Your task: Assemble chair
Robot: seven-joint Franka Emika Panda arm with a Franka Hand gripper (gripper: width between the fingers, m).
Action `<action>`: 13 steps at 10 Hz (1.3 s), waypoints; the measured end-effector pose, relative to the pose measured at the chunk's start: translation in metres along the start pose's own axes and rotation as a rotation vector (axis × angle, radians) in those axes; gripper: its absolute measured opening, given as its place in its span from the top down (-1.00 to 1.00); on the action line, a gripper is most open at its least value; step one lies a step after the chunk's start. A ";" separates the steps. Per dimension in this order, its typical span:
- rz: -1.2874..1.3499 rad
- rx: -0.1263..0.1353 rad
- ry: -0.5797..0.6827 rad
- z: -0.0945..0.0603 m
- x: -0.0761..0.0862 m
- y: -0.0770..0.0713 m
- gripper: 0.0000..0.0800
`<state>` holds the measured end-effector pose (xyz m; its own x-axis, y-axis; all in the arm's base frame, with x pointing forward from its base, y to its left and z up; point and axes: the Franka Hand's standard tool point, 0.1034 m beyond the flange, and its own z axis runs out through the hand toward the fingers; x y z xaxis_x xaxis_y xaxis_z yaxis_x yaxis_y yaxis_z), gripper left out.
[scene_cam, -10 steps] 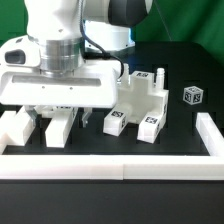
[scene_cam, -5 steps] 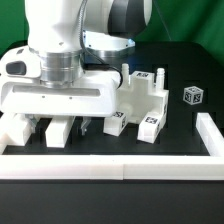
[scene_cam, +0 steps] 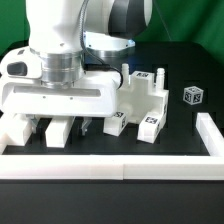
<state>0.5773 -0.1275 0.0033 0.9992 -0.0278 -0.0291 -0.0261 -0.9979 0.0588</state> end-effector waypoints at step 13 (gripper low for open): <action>-0.009 0.014 0.024 -0.027 0.009 -0.010 0.28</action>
Offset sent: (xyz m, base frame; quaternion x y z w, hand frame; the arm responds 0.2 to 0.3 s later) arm 0.0061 0.0054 -0.0049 0.0093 0.0017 -0.0015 1.0000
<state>0.5878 -0.1163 0.0297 0.9998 -0.0174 -0.0052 -0.0171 -0.9989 0.0445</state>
